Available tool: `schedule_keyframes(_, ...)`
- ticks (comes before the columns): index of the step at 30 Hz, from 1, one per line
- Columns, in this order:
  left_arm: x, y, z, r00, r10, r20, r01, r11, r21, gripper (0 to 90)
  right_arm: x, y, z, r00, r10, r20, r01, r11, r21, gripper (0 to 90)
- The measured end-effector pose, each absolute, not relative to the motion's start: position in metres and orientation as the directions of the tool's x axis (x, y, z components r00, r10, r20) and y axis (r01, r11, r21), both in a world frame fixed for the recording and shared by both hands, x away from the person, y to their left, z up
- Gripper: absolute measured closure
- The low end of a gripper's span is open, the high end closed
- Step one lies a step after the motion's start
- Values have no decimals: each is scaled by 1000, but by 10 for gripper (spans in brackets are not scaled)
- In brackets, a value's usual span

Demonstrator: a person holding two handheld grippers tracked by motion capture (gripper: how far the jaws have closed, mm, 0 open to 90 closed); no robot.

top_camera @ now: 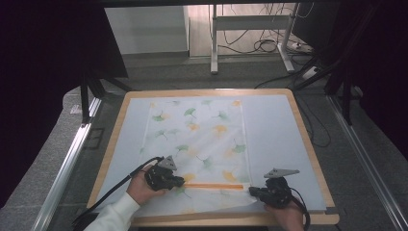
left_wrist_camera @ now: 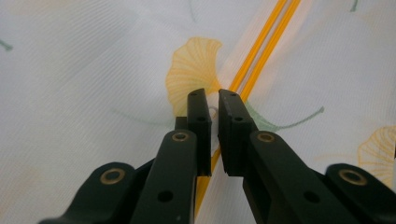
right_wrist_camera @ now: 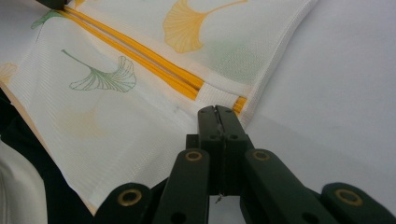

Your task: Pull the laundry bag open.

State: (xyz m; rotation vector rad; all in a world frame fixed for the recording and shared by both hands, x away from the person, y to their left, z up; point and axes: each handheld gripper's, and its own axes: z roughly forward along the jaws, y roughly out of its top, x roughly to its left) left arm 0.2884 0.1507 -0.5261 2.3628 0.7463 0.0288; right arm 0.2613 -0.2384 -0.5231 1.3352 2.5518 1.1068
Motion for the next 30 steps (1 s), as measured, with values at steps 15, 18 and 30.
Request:
schedule_keyframes(15,283,174,-527,816,554,-167,532,-603,594,846,261,-238,-523,-626,735,260,693,372,618,899)
schedule_keyframes(18,282,178,-528,810,561,-169,538,-597,595,846,261,-238,-523,-626,735,261,693,371,618,899)
schedule_keyframes(30,276,197,-528,787,595,-164,561,-579,592,846,261,-238,-523,-627,736,254,690,375,619,899)
